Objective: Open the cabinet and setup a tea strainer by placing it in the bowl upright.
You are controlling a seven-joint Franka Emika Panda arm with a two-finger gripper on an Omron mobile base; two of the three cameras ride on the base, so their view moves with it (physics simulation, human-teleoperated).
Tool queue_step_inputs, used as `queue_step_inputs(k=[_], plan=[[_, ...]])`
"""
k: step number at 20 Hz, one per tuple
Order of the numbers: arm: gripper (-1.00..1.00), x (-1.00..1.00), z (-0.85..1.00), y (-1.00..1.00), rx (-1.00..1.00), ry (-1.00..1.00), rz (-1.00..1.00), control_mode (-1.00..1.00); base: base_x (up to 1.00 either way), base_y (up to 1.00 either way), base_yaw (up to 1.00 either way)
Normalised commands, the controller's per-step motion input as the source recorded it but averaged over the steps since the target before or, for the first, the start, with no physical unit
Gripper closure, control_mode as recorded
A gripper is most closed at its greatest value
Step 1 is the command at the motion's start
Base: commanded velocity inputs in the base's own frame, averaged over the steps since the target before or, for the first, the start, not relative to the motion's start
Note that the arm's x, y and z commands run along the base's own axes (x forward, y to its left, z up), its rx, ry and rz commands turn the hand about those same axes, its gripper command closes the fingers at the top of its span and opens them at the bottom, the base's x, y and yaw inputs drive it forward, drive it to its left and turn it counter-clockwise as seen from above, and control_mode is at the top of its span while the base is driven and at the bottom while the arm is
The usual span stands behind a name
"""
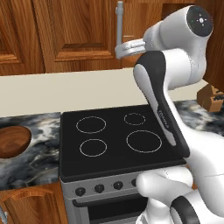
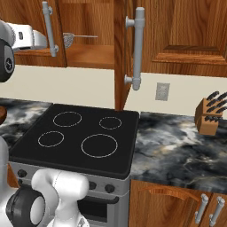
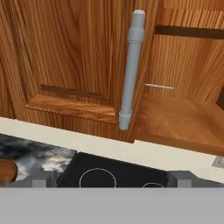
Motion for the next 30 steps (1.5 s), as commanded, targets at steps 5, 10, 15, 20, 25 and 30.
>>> queue_step_inputs(k=[5, 10, 15, 20, 25, 30], plan=[[-1.00, 0.21, 0.03, 0.05, 0.01, 0.01, -0.08, -1.00, 0.00, 0.00, 0.00], [-1.00, 0.11, 0.09, 0.00, 0.00, 0.01, -0.08, -1.00, 0.00, 0.00, 0.00], [-1.00, 0.03, 0.20, 0.00, 0.05, 0.01, -0.09, -1.00, 0.00, 0.00, 0.00], [-1.00, 0.16, 0.04, -0.05, 0.13, 0.06, -0.02, -1.00, 0.00, 0.00, 0.00], [-1.00, 0.53, 0.00, -0.03, 0.05, 0.07, -0.03, -1.00, 0.00, 0.00, 0.00], [-1.00, 0.50, 0.00, -0.02, 0.00, 0.00, 0.00, -1.00, 0.00, 0.00, 0.00]])
